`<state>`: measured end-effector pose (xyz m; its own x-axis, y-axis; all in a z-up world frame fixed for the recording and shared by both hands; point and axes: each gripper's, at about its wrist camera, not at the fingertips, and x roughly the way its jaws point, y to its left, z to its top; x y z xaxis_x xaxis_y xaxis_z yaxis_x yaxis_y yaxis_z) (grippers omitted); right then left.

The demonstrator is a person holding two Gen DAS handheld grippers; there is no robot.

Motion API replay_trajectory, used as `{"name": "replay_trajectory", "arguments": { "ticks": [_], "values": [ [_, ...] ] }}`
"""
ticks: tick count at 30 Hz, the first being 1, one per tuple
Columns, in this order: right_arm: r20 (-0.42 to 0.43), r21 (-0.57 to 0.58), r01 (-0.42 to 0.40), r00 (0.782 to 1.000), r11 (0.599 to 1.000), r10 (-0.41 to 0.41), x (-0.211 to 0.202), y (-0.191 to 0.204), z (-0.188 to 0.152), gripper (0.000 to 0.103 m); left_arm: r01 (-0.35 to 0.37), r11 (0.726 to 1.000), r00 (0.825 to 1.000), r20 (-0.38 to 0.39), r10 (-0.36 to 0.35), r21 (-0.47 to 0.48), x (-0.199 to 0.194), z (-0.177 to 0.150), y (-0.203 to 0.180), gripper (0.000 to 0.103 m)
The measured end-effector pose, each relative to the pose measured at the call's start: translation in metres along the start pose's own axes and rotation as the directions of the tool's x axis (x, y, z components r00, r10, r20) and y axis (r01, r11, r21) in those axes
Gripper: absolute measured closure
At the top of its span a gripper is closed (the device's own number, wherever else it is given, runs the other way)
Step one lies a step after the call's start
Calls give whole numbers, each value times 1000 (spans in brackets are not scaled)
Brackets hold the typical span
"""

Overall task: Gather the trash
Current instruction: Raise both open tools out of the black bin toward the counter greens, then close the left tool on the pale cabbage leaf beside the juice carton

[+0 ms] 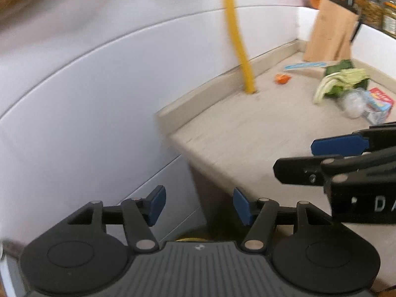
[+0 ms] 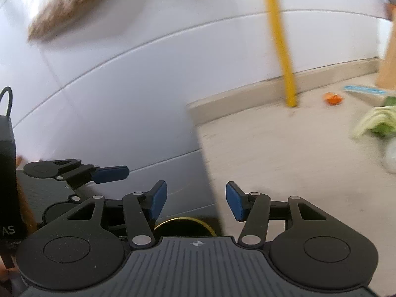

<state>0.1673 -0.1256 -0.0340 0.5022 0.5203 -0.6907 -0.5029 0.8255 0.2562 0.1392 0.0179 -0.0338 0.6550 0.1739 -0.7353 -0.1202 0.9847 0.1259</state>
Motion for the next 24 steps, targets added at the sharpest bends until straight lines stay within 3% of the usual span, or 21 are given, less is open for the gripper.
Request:
{"name": "replay_trajectory", "arguments": {
  "ticks": [11,22,24],
  "values": [
    [94,115,150,982,982,-161,-55,-88,3,35,104,985,993,45,-111,140,11,46,-84,46],
    [105,204,334,927,920,-360,-90,-173,-2,32,180,959,979,58,-197,221,25,86,-151,44],
    [102,218,363,915,906,-391,-97,-188,-2,27,184,955,976,71,-205,233,25,95,-160,44]
  ]
}}
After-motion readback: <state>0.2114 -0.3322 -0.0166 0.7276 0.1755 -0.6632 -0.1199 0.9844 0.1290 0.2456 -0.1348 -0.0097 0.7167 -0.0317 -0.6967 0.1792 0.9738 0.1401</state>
